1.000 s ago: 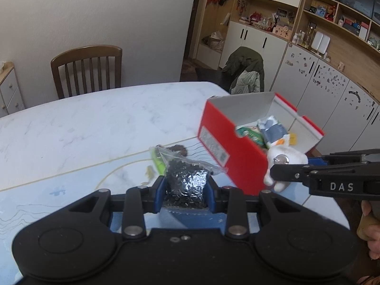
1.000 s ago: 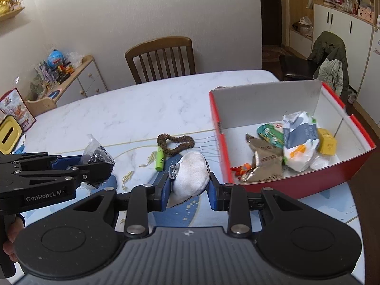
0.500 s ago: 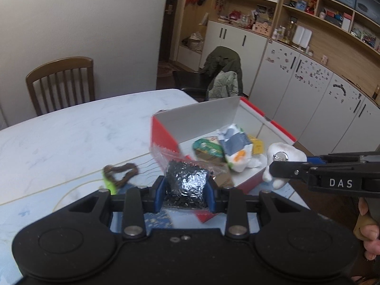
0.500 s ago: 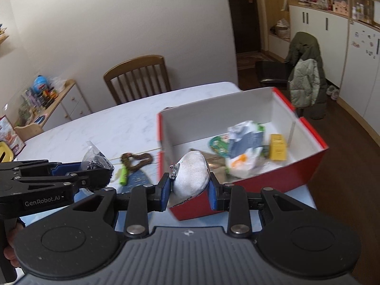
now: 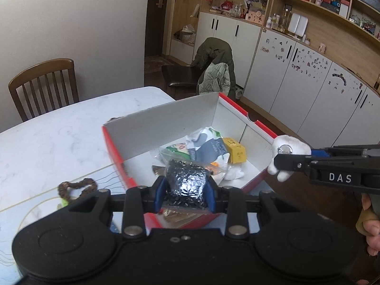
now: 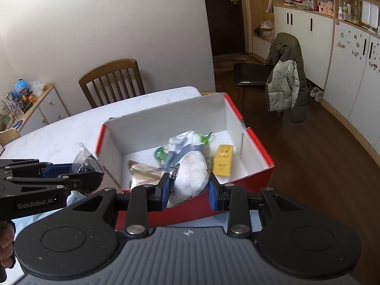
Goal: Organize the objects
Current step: 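Lift the plush charm and bead bag with both tools toward the shoebox, then lower the charm and bead bag into the shoebox and open both tools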
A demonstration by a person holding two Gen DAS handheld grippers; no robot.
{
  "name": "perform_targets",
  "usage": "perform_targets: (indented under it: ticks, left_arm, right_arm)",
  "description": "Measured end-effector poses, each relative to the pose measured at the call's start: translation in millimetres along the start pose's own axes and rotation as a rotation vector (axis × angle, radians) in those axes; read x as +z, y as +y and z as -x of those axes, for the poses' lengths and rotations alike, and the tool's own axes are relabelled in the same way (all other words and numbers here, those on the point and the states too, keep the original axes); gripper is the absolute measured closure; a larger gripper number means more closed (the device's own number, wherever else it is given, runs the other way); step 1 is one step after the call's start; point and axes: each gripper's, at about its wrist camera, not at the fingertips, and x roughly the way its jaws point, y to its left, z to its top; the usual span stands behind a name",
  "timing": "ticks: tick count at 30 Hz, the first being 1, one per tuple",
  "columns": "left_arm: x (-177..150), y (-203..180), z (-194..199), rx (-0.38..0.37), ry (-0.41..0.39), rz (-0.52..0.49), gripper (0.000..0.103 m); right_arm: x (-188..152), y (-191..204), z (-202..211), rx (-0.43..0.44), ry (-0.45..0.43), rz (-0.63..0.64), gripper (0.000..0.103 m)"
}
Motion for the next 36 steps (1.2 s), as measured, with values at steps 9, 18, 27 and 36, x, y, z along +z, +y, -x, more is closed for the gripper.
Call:
perform_targets:
  ticks: [9,18,27,36]
  left_arm:
    - [17,-24,-39,0.047,0.026,-0.012,0.070]
    - [29,-28,-78,0.120,0.081,-0.014,0.070]
    - [44,-12,-115,0.160,0.151,0.033,0.070]
    - [50,-4,-142,0.216,0.199,0.038,0.070]
  right_arm:
    - [18,-34,-29,0.000,0.009,0.033,0.072]
    - [36,-45,-71,0.020,0.035,0.108,0.072]
    - [47,-37,-118,0.032,0.106,0.158,0.072]
    - [52,-29,-149,0.026,0.161,0.195,0.072]
